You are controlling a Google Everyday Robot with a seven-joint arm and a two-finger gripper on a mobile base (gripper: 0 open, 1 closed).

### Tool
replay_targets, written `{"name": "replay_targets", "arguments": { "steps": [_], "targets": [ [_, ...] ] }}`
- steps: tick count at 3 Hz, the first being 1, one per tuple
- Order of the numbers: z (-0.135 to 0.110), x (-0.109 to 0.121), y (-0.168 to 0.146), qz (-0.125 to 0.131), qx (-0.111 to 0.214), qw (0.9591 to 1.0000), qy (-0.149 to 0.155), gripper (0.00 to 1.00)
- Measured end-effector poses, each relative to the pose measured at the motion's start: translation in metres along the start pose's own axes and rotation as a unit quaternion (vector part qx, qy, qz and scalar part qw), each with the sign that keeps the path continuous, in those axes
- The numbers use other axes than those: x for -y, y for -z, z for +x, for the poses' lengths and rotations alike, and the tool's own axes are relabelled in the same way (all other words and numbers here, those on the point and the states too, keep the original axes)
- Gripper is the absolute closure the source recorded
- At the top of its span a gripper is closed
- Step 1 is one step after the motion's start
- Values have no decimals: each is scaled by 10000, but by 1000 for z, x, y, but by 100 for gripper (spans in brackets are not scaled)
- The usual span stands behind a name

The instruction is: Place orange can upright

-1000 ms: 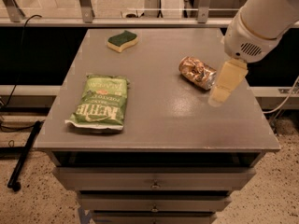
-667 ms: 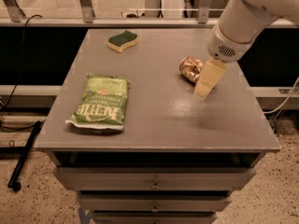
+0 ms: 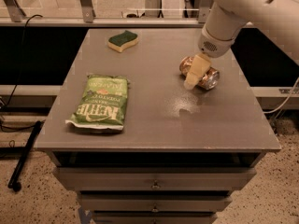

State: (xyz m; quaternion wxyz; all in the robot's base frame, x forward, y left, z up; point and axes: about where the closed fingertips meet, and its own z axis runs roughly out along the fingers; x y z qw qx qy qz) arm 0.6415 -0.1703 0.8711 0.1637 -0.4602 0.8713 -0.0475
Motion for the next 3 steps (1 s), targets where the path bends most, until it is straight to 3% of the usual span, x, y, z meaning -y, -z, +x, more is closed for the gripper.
{"name": "replay_targets", "arguments": {
  "steps": [2,3],
  "targets": [
    [-18,5,-40,-477,-137,9968,-620,0],
    [-28,-4,-50,-729,-116,9940,-804,19]
  ]
}}
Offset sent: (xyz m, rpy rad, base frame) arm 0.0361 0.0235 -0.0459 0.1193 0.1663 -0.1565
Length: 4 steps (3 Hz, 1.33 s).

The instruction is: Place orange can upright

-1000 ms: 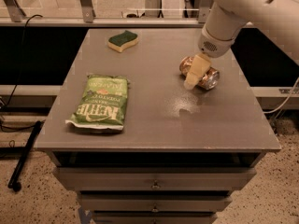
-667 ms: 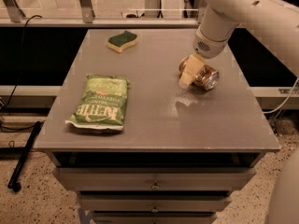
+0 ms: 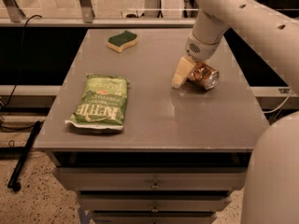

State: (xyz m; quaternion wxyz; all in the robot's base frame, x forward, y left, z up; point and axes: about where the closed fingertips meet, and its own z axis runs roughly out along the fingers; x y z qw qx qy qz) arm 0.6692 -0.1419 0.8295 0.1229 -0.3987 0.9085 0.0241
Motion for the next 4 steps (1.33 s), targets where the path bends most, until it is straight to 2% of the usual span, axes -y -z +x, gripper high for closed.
{"name": "replay_targets", "arguments": {
  "steps": [1,2,3,4],
  "targets": [
    [-11,-7,-1,-168,176,9996,-149,41],
    [-17,-9,15,-236,595,9977,-243,65],
    [-17,-11,49,-367,1452,9884,-261,96],
    [-17,-11,67,-503,2109,9762,-69,100]
  ]
}}
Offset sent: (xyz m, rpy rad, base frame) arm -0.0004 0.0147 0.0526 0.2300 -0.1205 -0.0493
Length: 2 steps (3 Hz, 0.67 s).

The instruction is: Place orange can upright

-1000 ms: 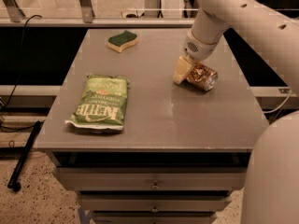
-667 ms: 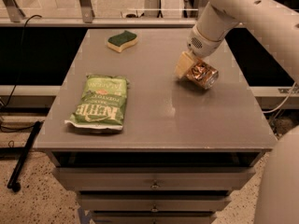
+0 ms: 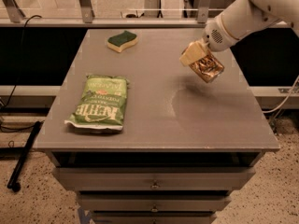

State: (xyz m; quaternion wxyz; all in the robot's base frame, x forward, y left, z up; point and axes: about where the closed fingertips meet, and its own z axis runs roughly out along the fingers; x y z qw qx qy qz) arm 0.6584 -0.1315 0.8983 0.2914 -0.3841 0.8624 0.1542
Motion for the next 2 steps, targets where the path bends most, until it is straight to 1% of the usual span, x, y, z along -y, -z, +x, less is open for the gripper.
{"name": "replay_targets", "arguments": {
  "steps": [1,2],
  "targets": [
    [-6,-2,13,-343,904,9950,255,100],
    [-2,-7,31,-780,1904,9776,448,100]
  ]
}}
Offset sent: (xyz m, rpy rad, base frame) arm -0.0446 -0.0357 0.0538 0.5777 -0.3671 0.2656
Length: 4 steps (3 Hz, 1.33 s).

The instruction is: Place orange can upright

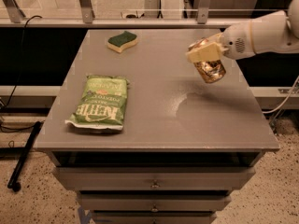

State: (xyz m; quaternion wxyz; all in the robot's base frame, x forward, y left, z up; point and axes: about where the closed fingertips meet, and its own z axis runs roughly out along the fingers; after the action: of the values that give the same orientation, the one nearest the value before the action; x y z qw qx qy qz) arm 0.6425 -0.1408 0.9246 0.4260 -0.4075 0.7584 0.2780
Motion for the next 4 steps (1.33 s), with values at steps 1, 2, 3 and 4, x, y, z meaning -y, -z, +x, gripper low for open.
{"name": "replay_targets", "arguments": {
  "steps": [1,2,3,4],
  "targets": [
    [3,-9,19,-312,972,9945,253,100],
    [8,-18,34,-531,1794,9811,501,100],
    [12,-29,42,-716,2486,9636,672,100],
    [16,-38,44,-905,2947,9485,726,82]
  ]
}}
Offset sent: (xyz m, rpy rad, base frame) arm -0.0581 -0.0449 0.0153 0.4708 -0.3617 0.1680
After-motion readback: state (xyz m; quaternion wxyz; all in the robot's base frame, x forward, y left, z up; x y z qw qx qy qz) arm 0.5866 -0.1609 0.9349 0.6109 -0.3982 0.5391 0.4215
